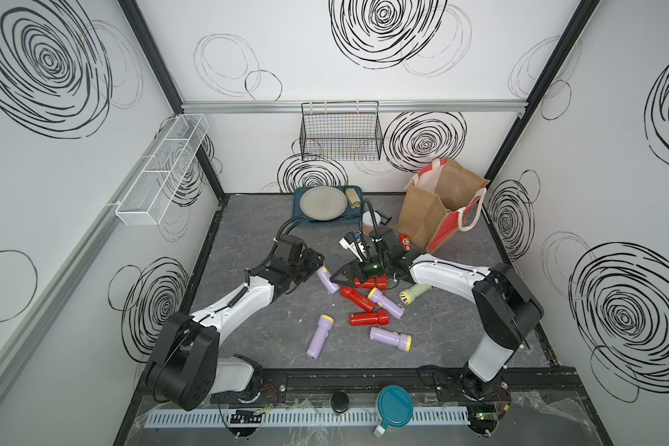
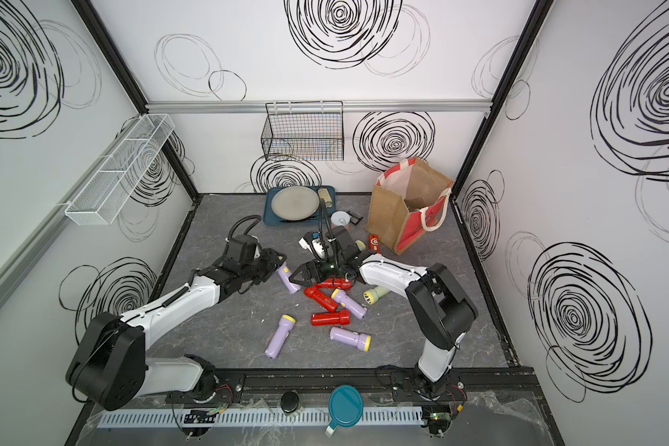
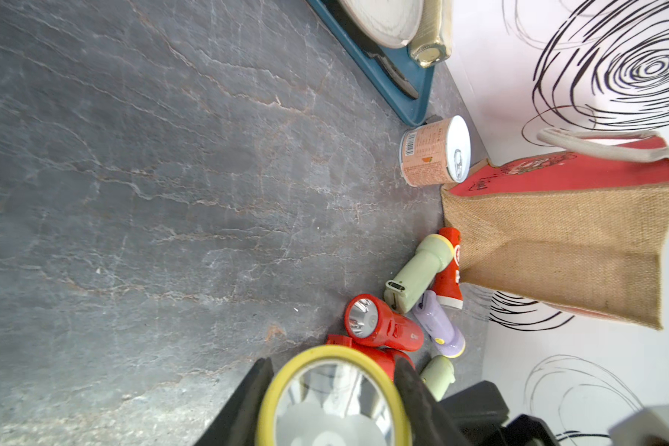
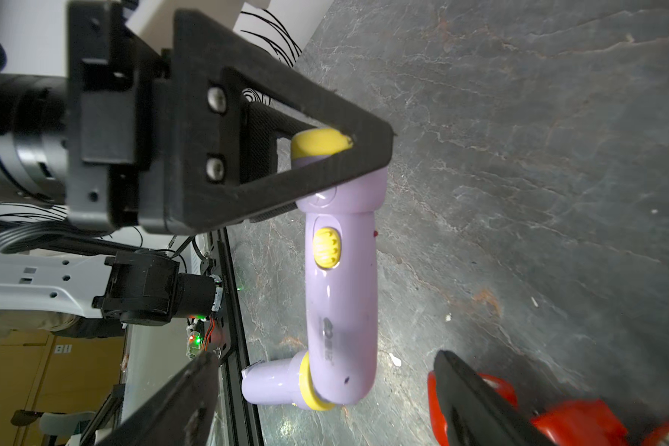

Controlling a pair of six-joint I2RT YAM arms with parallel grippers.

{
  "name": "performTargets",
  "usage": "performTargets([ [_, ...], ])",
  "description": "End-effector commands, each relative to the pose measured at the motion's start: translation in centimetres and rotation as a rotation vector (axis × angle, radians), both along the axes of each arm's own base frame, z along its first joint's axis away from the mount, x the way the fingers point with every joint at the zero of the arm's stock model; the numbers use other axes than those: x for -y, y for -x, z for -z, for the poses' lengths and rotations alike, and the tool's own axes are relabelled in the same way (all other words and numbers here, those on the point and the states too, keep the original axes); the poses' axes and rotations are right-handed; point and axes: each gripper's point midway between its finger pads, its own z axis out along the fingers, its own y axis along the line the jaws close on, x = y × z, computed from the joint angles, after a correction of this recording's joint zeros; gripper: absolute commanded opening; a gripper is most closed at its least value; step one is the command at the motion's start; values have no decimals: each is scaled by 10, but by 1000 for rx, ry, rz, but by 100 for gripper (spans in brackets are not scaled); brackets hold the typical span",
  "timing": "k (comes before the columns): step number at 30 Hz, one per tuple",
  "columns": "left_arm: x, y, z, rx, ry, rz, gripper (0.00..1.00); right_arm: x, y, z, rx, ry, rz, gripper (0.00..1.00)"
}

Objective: Put the flashlights into the tote bags
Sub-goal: Pick up the flashlight from the center of the board.

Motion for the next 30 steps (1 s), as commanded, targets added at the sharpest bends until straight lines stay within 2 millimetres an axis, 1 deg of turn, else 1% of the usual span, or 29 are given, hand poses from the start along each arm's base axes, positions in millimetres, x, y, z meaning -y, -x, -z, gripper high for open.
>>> performTargets([
  [1,7,-6,-23,62,94,-7,0,-10,-4,-6,46,-13,-27,89],
  [3,7,-6,-23,61,112,-13,0,-16,-3,-5,52,-1,-39,89],
  [6,9,-7,-26,68,142,-22,0,-21,-1,2,64,34,-45,87],
  [9,12,-8,-28,71,155,-19,0,-21,-1,9,67,59,-33,85],
  [14,12,-10,-30,75,167,-27,0,-21,-4,14,87,91,-26,79],
  [16,13,-11,-30,75,169,-28,0,-20,-6,14,96,99,-24,73],
  [22,13,-12,-30,75,175,-30,0,-20,-10,14,109,108,-11,48],
  [25,14,-11,-31,79,180,-28,0,-18,-12,12,119,120,5,34],
  [28,15,-11,-35,91,185,-19,0,-14,-13,7,132,130,17,16],
  [29,16,-12,-39,101,192,-14,4,-11,-14,4,142,136,24,10],
  [30,17,-12,-43,114,201,-7,16,-7,-15,2,147,152,35,7],
])
